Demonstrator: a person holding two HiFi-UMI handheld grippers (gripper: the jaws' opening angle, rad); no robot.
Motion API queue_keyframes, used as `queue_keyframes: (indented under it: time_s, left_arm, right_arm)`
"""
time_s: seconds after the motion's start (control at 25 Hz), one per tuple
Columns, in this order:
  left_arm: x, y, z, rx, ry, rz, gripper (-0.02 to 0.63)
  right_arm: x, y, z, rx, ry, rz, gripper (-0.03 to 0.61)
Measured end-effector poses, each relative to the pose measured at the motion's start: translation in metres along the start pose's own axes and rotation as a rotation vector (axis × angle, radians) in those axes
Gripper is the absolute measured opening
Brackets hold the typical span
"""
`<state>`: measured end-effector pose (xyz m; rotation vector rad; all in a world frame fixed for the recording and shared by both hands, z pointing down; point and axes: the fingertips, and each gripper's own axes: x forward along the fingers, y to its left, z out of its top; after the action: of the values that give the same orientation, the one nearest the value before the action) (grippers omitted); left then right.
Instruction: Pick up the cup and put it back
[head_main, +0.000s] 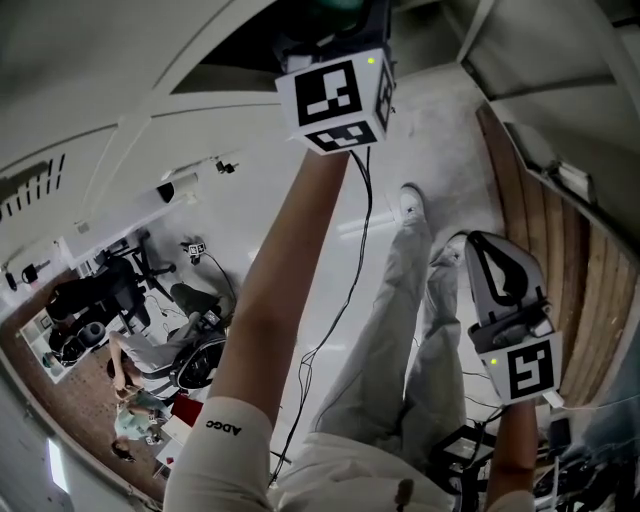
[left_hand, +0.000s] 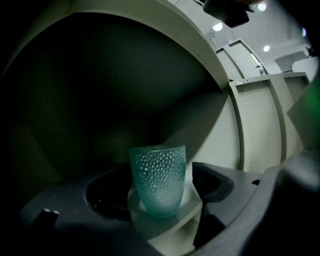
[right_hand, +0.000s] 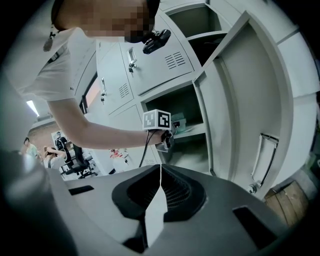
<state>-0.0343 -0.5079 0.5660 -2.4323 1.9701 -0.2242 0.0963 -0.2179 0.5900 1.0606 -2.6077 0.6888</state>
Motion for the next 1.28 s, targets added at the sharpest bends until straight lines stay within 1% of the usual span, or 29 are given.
queue_keyframes:
  time_s: [0.08, 0.16, 0.28, 0.4, 0.64, 0.68, 0.72, 0.76, 0.8, 0.88, 0.96, 1.08, 1.2, 1.28]
  left_arm:
    - [-0.002, -0.002, -0.004, -0.009, 0.017, -0.01, 0.373]
    - [-0.006, -0.001, -0.006, -0.028, 0.031, -0.004, 0.374]
    - [-0.018, 0.003, -0.004, -0.067, 0.012, 0.03, 0.374]
    - [-0.034, -0.002, -0.004, -0.114, -0.001, 0.037, 0.373]
    - [-0.078, -0.034, -0.001, -0.168, 0.007, -0.024, 0.365]
    - [-0.087, -0.039, 0.001, -0.172, 0.01, -0.026, 0.33]
    - [-0.097, -0.042, 0.002, -0.177, 0.012, -0.025, 0.268]
    - [-0.105, -0.045, 0.001, -0.18, 0.013, -0.026, 0.185]
    - [-0.112, -0.048, -0.001, -0.177, 0.015, -0.031, 0.119]
    - [-0.126, -0.057, -0.005, -0.159, 0.021, -0.057, 0.034]
    - [-0.146, -0.068, 0.002, -0.148, 0.026, -0.095, 0.025]
    - [-0.186, -0.081, 0.032, -0.146, 0.015, -0.146, 0.015]
    - [-0.225, -0.088, 0.057, -0.179, -0.004, -0.172, 0.014]
    - [-0.248, -0.093, 0.068, -0.181, -0.004, -0.177, 0.012]
  right_arm:
    - [-0.001, 0.001, 0.002, -0.009, -0.002, 0.001, 0.026]
    - [-0.003, 0.003, 0.004, -0.016, 0.0, 0.007, 0.028]
    - [-0.008, 0.007, 0.004, -0.024, 0.006, 0.017, 0.026]
    - [-0.011, 0.008, 0.004, -0.031, 0.007, 0.021, 0.027]
    - [-0.026, 0.016, 0.008, -0.041, -0.003, 0.032, 0.026]
    - [-0.031, 0.018, 0.009, -0.04, -0.006, 0.033, 0.026]
    - [-0.034, 0.019, 0.01, -0.038, -0.01, 0.034, 0.026]
    - [-0.036, 0.02, 0.01, -0.037, -0.013, 0.037, 0.026]
    - [-0.036, 0.02, 0.008, -0.037, -0.015, 0.042, 0.026]
    - [-0.037, 0.02, 0.002, -0.035, -0.018, 0.05, 0.028]
    - [-0.046, 0.028, 0.002, -0.028, -0.021, 0.054, 0.027]
    - [-0.07, 0.05, 0.015, -0.04, -0.026, 0.061, 0.026]
    - [-0.089, 0.068, 0.02, -0.071, -0.015, 0.09, 0.026]
    - [-0.099, 0.076, 0.022, -0.072, -0.017, 0.104, 0.026]
